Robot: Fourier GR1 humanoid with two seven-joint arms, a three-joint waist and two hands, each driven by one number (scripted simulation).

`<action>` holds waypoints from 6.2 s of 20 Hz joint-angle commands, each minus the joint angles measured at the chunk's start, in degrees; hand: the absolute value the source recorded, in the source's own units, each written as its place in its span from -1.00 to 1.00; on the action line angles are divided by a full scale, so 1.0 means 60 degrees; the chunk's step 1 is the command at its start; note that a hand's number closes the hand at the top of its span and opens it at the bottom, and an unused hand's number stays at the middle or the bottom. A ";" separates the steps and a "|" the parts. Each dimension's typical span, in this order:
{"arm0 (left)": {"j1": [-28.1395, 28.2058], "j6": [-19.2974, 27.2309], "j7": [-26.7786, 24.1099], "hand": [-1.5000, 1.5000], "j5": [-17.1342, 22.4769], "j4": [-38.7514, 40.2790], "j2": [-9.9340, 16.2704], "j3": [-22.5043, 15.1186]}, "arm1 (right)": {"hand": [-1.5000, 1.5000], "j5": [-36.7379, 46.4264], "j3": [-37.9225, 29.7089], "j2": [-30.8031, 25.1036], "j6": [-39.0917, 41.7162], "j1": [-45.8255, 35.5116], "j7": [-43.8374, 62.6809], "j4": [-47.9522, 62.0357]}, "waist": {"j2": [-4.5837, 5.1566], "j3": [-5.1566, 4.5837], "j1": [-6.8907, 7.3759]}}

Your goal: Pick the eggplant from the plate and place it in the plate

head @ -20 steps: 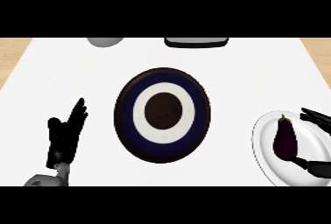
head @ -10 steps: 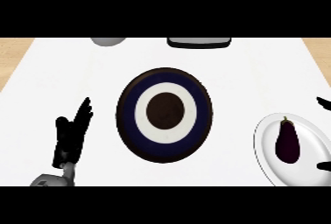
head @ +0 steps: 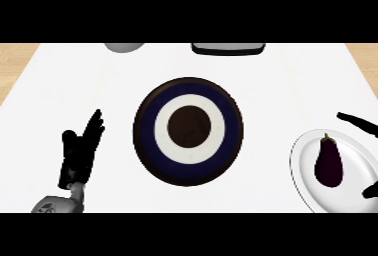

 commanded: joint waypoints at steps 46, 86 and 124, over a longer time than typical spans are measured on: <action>-0.0014 -0.0870 0.0820 0.00 -0.1368 -0.0531 -0.1121 0.0955 | 1.00 0.5810 -0.0774 0.4957 -0.2979 -0.1312 -0.0155 0.0451 | -0.0127 -0.0017 -0.0212; -0.0132 -0.1104 0.0729 0.00 -0.1460 -0.0512 -0.1227 0.1193 | 1.00 0.6928 0.5449 0.8200 -0.6038 -0.5589 0.9155 0.0548 | 0.0006 0.0006 -0.0035; 0.0579 -0.1571 0.0087 0.00 -0.1495 -0.0553 -0.1252 0.1613 | -1.00 0.0499 0.0621 0.7941 -0.3303 -0.3461 -0.0154 0.0599 | -0.0011 0.0004 -0.0033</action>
